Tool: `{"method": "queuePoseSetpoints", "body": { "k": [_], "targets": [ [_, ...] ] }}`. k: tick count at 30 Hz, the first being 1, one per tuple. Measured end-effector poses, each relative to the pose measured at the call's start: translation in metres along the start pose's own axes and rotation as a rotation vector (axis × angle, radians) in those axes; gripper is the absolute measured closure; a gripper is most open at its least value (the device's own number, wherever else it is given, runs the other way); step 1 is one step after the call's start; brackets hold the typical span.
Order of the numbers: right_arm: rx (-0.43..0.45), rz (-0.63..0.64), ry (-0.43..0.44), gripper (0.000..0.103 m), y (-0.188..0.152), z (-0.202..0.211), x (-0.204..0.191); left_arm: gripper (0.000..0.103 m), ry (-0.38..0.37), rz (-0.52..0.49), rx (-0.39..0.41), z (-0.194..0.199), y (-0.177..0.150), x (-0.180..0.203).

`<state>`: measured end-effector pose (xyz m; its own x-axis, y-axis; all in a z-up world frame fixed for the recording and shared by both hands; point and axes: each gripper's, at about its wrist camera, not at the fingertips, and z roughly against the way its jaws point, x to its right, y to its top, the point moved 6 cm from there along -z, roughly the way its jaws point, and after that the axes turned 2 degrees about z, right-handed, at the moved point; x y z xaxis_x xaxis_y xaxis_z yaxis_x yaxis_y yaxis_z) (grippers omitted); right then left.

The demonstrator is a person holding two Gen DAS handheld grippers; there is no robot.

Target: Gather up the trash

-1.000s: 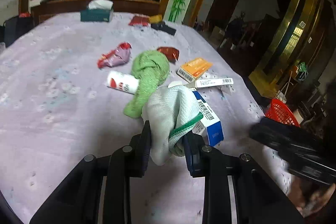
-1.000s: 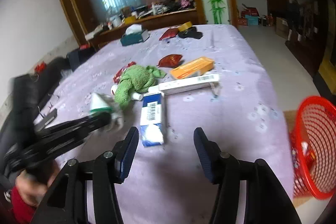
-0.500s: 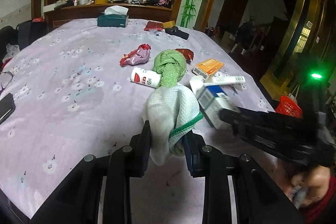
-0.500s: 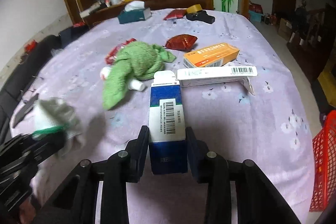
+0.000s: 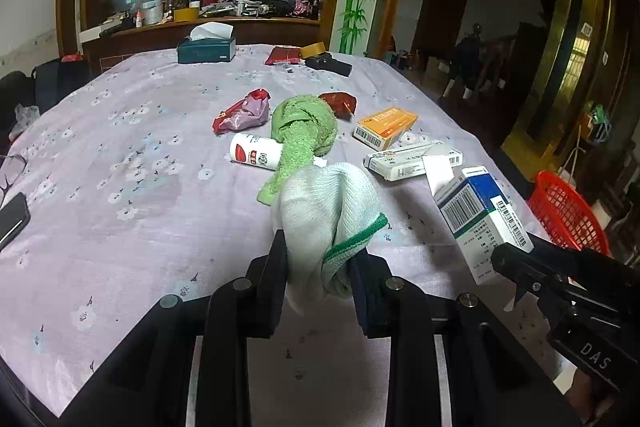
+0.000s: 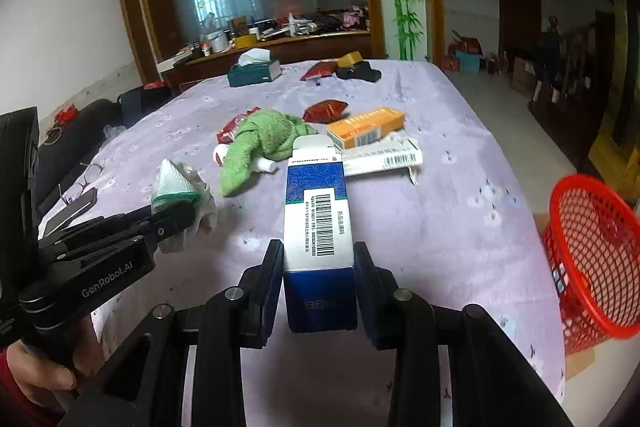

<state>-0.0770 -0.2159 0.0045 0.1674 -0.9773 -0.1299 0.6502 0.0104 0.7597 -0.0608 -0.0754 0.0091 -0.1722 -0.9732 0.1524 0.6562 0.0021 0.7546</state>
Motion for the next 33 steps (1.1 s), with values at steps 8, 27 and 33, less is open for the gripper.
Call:
{"method": "queuePoseSetpoints", "body": {
  "k": [8,27,33],
  "targets": [
    [0.015,-0.004,0.0,0.066,-0.0001,0.0039,0.003,0.076,0.042,-0.038,0.008,-0.0029,-0.0012,0.0077],
    [0.007,-0.008,-0.001,0.066,-0.0019,0.0049,0.0049,0.075,0.084,-0.072,0.022,0.0001,-0.0023,0.0095],
    [0.01,-0.004,-0.001,0.066,-0.0013,0.0064,0.0036,0.075,0.084,-0.072,0.024,0.0012,-0.0021,0.0089]
  ]
}}
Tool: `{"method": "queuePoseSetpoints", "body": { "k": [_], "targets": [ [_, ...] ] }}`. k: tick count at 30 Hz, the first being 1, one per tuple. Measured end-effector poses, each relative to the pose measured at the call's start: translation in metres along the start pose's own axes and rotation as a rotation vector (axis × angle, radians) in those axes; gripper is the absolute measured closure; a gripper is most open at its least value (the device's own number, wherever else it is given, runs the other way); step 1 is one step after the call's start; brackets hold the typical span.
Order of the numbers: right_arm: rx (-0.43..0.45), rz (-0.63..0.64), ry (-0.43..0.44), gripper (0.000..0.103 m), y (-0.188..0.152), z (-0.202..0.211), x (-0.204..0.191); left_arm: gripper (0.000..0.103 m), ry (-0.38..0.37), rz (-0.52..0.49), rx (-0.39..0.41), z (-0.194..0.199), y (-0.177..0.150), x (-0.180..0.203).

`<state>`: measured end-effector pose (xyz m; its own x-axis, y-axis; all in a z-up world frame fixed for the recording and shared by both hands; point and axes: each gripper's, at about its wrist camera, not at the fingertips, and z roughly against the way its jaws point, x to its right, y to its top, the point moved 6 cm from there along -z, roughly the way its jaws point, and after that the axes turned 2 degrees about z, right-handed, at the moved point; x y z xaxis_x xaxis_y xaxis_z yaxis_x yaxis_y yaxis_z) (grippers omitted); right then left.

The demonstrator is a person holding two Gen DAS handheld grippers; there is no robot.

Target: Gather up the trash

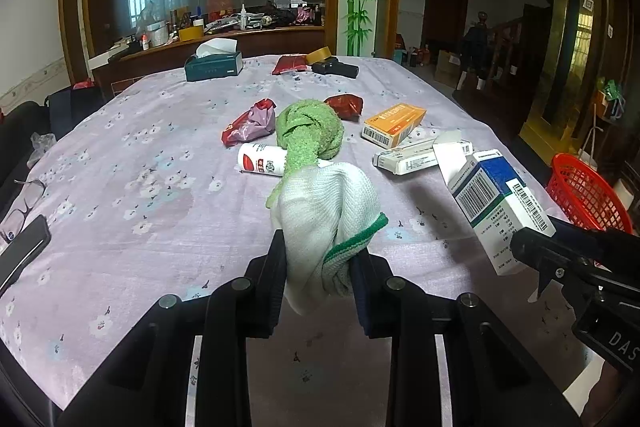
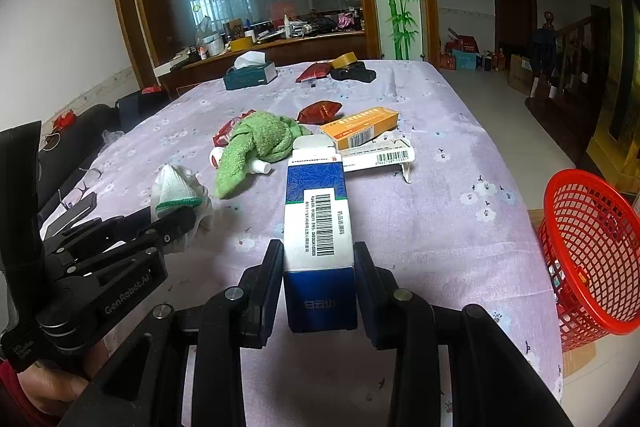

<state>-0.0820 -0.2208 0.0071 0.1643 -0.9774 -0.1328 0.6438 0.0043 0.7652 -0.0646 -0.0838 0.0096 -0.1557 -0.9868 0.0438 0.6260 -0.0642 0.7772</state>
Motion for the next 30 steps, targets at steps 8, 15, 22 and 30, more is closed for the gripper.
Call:
{"method": "queuePoseSetpoints", "body": {
  "k": [8,15,22,30],
  "targets": [
    [0.002,-0.011,0.003,0.066,0.001,0.003,0.001,0.075,0.0,-0.004,0.003,0.003,0.001,0.001],
    [0.012,-0.02,0.004,0.066,0.002,0.009,0.002,0.075,-0.004,-0.018,0.012,0.009,0.004,0.007],
    [0.032,-0.044,0.005,0.066,0.004,0.019,0.011,0.075,-0.036,-0.028,0.009,0.015,0.008,0.019],
    [0.075,-0.107,-0.028,0.066,0.008,0.042,0.043,0.075,-0.092,-0.058,0.007,0.018,0.016,0.048]
  ]
}}
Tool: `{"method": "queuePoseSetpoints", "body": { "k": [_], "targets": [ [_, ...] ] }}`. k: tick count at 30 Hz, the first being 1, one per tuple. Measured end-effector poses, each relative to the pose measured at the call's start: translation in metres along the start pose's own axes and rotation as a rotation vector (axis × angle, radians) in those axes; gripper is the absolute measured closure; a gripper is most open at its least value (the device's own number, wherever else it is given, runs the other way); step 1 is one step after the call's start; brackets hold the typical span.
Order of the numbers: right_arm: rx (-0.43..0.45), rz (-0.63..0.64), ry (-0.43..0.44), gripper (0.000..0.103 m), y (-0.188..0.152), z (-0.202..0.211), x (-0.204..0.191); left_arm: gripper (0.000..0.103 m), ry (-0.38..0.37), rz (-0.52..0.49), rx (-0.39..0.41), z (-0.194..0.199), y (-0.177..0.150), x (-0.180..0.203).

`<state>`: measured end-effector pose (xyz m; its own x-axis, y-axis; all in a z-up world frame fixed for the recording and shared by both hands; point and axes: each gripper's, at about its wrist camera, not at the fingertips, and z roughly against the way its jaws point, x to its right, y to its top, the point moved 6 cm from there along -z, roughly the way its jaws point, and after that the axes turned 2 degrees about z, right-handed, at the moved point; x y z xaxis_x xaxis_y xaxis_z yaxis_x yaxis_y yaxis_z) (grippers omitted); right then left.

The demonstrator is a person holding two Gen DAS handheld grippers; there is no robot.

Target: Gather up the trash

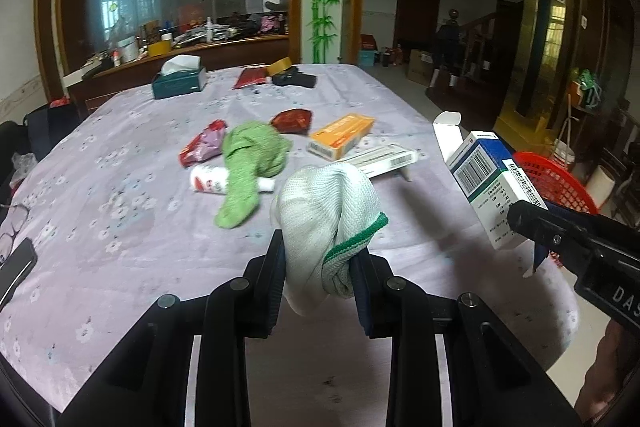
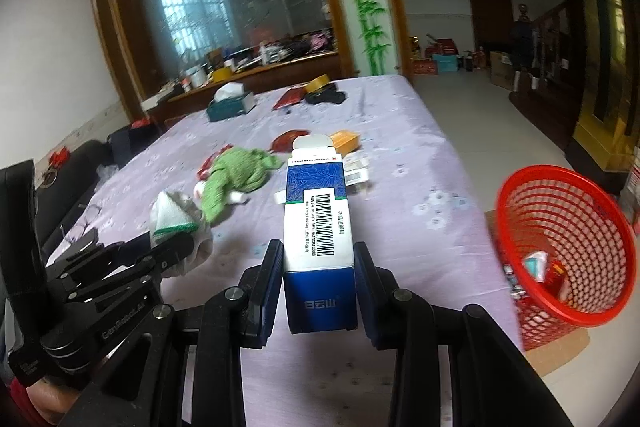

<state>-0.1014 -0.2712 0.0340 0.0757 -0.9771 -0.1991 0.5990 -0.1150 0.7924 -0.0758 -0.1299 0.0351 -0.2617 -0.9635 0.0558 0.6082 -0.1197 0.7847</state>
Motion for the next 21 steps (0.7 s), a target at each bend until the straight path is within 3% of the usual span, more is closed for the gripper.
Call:
{"method": "queuePoseSetpoints", "body": {
  "k": [10,17,21],
  "targets": [
    [0.062,-0.122,-0.09,0.066,0.006,0.034,0.071,0.075,-0.107,-0.064,-0.019,-0.005,0.016,0.06],
    [0.128,-0.218,-0.175,0.066,0.008,0.072,0.132,0.074,-0.244,-0.123,-0.026,-0.007,0.041,0.124],
    [0.121,-0.259,-0.224,0.066,0.0,0.083,0.162,0.074,-0.328,-0.153,-0.057,-0.018,0.045,0.164]
  ]
}}
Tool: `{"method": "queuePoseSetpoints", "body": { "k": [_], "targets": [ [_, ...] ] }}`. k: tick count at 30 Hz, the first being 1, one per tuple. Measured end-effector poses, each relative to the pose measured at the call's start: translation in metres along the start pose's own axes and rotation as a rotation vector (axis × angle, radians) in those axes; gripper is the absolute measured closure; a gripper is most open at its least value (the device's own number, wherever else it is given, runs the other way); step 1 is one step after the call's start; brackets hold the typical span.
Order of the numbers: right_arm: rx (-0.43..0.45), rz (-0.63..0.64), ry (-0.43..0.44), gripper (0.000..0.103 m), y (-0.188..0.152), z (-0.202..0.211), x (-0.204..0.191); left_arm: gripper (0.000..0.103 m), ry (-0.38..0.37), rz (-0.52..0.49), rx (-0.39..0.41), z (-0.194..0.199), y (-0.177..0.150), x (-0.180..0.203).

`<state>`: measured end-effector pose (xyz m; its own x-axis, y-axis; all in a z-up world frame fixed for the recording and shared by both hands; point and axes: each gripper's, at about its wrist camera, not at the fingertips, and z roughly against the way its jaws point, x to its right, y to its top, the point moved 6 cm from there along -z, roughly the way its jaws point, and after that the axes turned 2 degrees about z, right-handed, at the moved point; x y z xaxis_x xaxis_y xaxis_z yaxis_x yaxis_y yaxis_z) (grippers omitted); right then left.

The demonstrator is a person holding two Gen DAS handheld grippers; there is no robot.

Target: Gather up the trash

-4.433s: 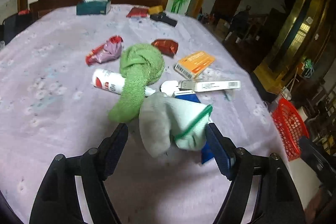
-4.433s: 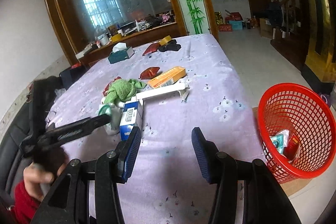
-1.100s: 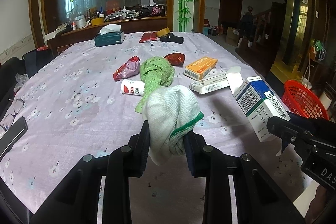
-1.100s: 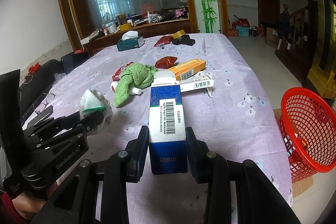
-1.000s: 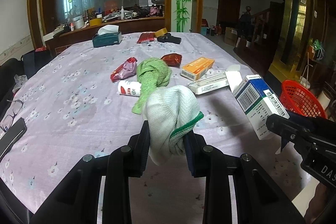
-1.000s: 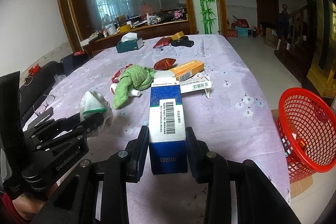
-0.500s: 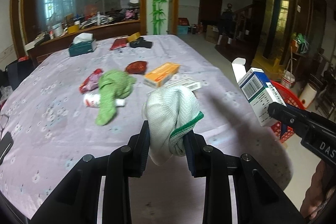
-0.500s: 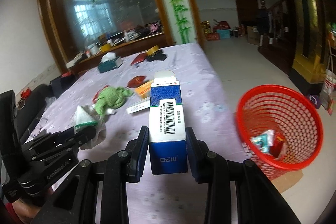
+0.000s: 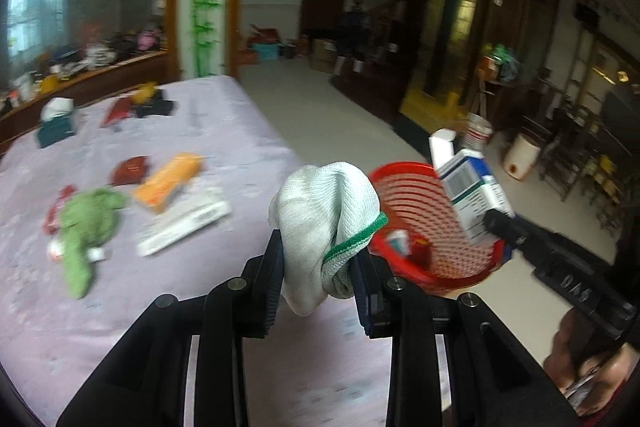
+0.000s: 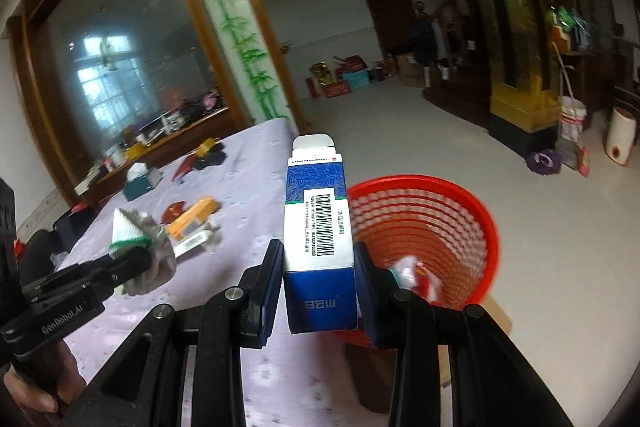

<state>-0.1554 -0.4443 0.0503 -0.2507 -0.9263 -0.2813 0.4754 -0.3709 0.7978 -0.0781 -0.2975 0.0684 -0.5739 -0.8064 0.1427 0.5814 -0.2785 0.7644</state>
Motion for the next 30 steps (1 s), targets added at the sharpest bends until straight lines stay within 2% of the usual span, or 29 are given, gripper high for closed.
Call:
{"method": "queuePoseSetpoints", "body": {
  "k": [7,12,14,15,16,17,18,24,27,30],
  "targets": [
    [-0.016,-0.066,-0.055,0.066,0.002,-0.006,0.042,0.074,-0.097,-0.033,-0.084,-0.052,0.011,0.047],
    [-0.037,-0.091,-0.061,0.065,0.007,-0.018,0.058,0.074,-0.146,-0.032,-0.127,-0.082,0.017,0.07],
    [-0.058,-0.096,-0.065,0.063,0.007,-0.027,0.065,0.069,-0.158,-0.034,-0.14,-0.092,0.019,0.078],
    [-0.077,-0.099,-0.066,0.063,0.007,-0.033,0.069,0.057,-0.159,-0.032,-0.145,-0.098,0.019,0.081],
    [-0.086,-0.102,-0.059,0.052,0.006,-0.037,0.07,0.052,-0.158,-0.032,-0.146,-0.1,0.019,0.08],
    [-0.095,-0.106,-0.059,0.045,0.006,-0.04,0.073,0.052,-0.152,-0.033,-0.15,-0.102,0.019,0.081],
    [-0.088,-0.113,-0.062,0.045,0.006,-0.039,0.074,0.052,-0.148,-0.036,-0.155,-0.103,0.018,0.082],
    [-0.042,-0.104,-0.057,0.045,0.019,-0.024,0.076,0.052,-0.126,-0.017,-0.112,-0.063,0.022,0.06],
    [-0.032,-0.082,-0.002,0.045,0.028,-0.018,0.064,0.046,-0.073,-0.011,-0.074,-0.025,0.027,0.036],
    [-0.004,-0.019,0.075,0.045,0.042,-0.006,0.036,0.046,0.003,0.005,-0.038,0.017,0.032,0.006]
  ]
}}
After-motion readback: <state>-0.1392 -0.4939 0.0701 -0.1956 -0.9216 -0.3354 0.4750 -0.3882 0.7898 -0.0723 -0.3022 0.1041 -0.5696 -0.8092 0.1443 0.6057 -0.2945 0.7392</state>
